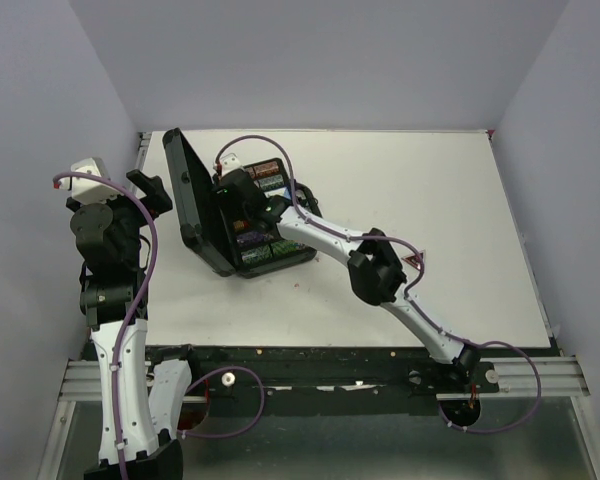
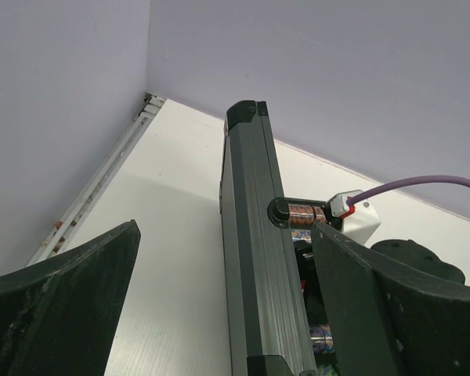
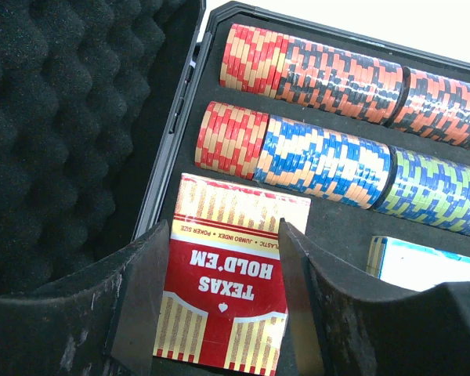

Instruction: Pack up texas hold em set

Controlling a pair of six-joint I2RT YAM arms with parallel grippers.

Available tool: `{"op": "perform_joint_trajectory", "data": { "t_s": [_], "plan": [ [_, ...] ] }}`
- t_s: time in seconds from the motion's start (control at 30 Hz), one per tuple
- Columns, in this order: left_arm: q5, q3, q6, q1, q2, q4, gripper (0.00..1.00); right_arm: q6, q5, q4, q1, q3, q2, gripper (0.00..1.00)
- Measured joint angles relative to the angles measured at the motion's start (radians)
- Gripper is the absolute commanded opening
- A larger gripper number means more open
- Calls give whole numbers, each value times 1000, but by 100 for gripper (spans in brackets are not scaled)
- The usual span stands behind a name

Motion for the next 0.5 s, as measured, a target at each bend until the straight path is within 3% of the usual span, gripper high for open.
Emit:
{"op": "perform_joint_trajectory", "data": {
  "t_s": [0.23, 0.5],
  "plan": [
    [0, -1, -1, 0, 3, 0, 99, -2, 43, -5, 10, 16, 16, 64],
    [0, -6, -1, 0, 4, 0, 99, 0, 19, 13, 9, -14, 4, 72]
  ]
}}
